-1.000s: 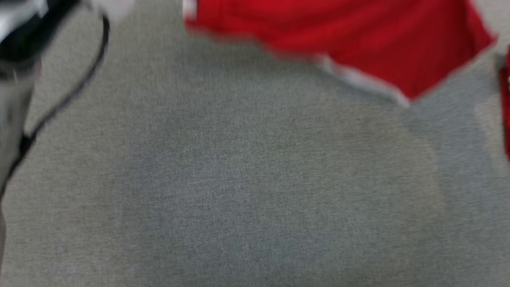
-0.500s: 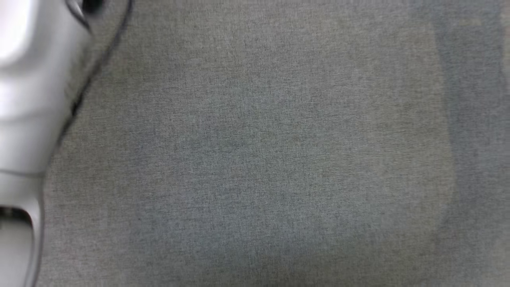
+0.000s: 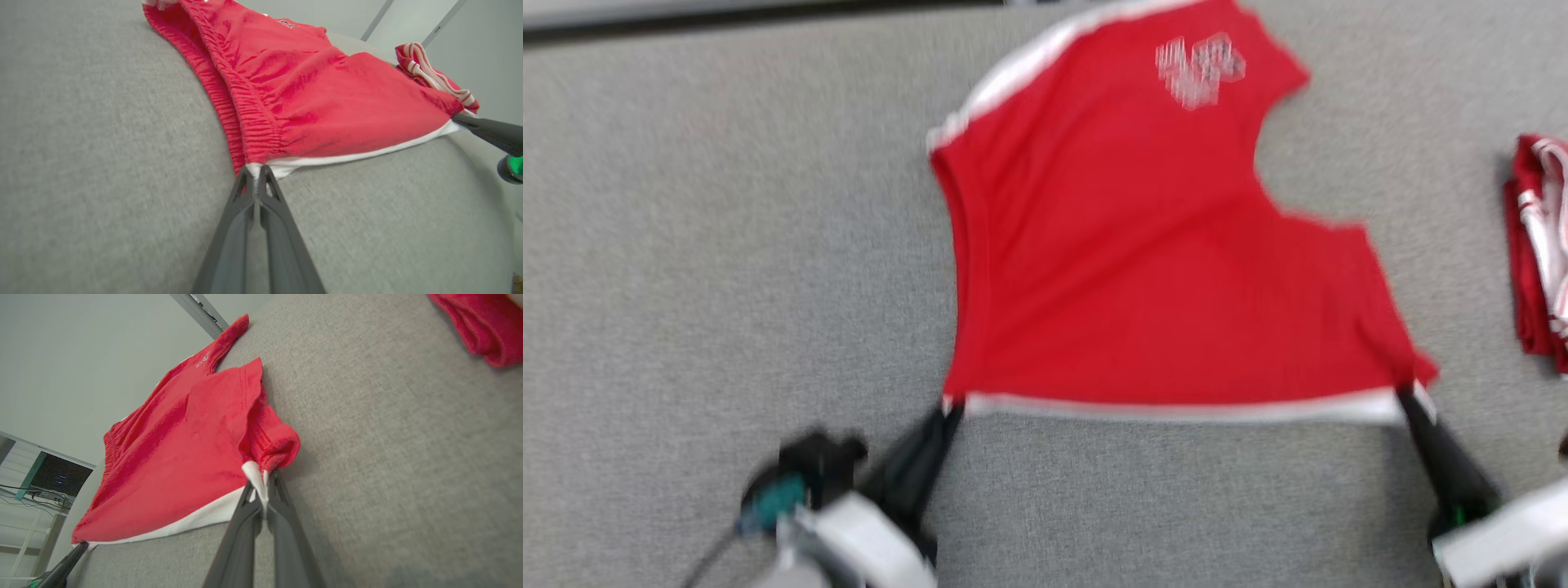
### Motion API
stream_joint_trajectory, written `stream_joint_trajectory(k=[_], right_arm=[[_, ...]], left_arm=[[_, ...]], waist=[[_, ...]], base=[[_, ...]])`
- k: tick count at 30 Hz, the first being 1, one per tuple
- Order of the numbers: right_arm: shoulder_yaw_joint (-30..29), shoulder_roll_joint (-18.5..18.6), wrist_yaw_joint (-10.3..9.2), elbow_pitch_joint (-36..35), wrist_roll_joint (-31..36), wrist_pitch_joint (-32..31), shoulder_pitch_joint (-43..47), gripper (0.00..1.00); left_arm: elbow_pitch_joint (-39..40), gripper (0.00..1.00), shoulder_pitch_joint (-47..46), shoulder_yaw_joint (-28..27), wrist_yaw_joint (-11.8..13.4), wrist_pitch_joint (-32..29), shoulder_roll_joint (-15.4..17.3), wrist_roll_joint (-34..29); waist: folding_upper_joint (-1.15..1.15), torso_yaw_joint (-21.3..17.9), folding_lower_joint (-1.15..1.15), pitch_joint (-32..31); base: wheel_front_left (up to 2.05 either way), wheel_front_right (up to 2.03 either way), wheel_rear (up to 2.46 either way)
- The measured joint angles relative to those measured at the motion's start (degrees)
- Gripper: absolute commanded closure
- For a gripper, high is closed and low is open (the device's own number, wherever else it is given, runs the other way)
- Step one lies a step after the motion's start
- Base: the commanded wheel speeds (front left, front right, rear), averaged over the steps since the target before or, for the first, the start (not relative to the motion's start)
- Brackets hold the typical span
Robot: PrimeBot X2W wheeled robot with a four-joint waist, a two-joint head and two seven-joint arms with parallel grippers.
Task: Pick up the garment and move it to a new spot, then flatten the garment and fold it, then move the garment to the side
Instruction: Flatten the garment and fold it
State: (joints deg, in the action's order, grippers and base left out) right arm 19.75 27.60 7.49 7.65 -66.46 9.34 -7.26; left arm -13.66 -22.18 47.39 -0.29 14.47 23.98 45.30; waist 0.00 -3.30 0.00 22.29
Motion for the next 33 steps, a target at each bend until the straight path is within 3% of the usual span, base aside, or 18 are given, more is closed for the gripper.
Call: stream_joint_trajectory(k=[3,6,9,12,16,20,28,33], right_arm=[[0.0,1.0,0.01,-1.1,-1.4,1.1,10.1,1.0],[-1.0,1.8,0.01,-2.6,-2.4,2.1,18.9,1.0],[-3.1,2.5,0.01,-4.4,-3.1,2.9,24.5,1.0],[-4.9,3.6,0.02,-6.8,-2.7,2.9,23.8,1.0],[-6.2,5.0,0.01,-10.4,-0.8,-0.3,15.8,1.0],[-6.9,6.1,0.01,-11.1,0.9,-7.9,2.5,1.0],[-6.7,5.6,0.0,-4.2,4.6,-18.5,-15.7,1.0],[-5.0,3.1,0.0,2.7,8.0,-24.0,-26.2,1.0]], left_arm=[[6.2,1.0,11.8,0.0,5.4,0.3,1.6,1.5],[13.0,1.0,22.8,0.3,9.3,0.3,2.4,3.2],[19.3,1.0,28.2,-0.1,11.8,0.4,2.8,3.8],[23.4,1.0,28.7,-1.5,12.9,0.4,3.0,3.7],[26.4,1.0,24.9,-4.3,12.7,0.3,2.9,4.4],[28.7,1.0,16.3,-5.5,11.6,-4.3,2.7,4.6],[27.1,1.0,5.1,-6.2,11.7,-10.8,-0.9,5.5],[20.4,1.0,-0.7,-6.2,12.5,-12.9,-4.0,5.6]], waist=[[0.0,-0.1,0.0,-4.5],[0.0,-0.1,0.0,-8.7],[0.0,0.3,0.0,-11.8],[0.0,1.3,0.0,-12.3],[0.0,2.0,0.0,-9.6],[0.0,3.3,0.0,-5.2],[0.0,7.3,-0.01,0.2],[0.0,10.3,-0.01,4.4]], base=[[0.0,0.0,0.0],[0.0,0.0,0.0],[0.0,0.0,0.0],[0.0,0.0,0.0],[0.0,0.0,0.0],[0.0,0.0,0.0],[0.0,0.0,0.0],[0.0,0.0,0.0]])
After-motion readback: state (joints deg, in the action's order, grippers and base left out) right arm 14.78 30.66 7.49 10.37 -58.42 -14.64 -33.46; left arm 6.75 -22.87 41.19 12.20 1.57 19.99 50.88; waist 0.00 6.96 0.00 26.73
